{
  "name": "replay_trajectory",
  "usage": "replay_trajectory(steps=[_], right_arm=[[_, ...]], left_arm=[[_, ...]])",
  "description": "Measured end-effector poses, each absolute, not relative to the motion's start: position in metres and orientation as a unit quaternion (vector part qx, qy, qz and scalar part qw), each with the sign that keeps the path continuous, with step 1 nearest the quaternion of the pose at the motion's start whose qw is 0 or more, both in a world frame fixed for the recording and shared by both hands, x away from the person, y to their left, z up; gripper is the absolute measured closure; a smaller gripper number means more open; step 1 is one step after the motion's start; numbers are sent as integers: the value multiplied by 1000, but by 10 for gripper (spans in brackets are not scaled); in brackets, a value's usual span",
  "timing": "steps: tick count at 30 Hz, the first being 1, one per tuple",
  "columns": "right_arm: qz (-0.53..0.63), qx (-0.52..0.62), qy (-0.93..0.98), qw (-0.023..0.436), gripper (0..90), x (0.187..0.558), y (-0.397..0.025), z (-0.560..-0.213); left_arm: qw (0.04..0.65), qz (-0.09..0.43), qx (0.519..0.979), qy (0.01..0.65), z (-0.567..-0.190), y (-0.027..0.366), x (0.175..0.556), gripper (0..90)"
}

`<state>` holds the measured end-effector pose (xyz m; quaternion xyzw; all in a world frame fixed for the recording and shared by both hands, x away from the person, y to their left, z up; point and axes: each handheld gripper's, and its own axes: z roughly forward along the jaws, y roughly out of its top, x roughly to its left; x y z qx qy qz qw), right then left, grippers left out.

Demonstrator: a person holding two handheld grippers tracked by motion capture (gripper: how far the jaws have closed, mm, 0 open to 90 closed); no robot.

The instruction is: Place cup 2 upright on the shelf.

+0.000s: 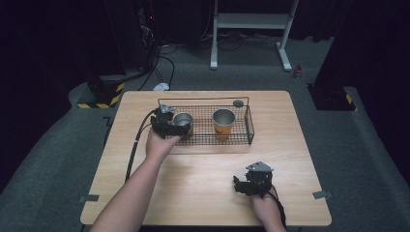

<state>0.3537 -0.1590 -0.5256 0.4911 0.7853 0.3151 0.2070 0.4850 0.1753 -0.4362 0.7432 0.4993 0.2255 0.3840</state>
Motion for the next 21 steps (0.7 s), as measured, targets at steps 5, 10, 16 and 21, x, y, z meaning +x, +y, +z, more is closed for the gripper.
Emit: replay_trajectory(steps=[5,10,16,21], right_arm=[[315,491,785,207,102,354,-159,-526],[316,492,784,207,102,354,-159,-526],[316,492,784,207,102,354,-159,-526],[316,492,784,207,102,354,-159,-526]], left_arm=[[396,227,744,488,-436,185,464,9],[406,221,745,481,-444,196,437,12],[413,198,757,466,-471,205,395,13],[390,180,777,459,-502,211,366,13]])
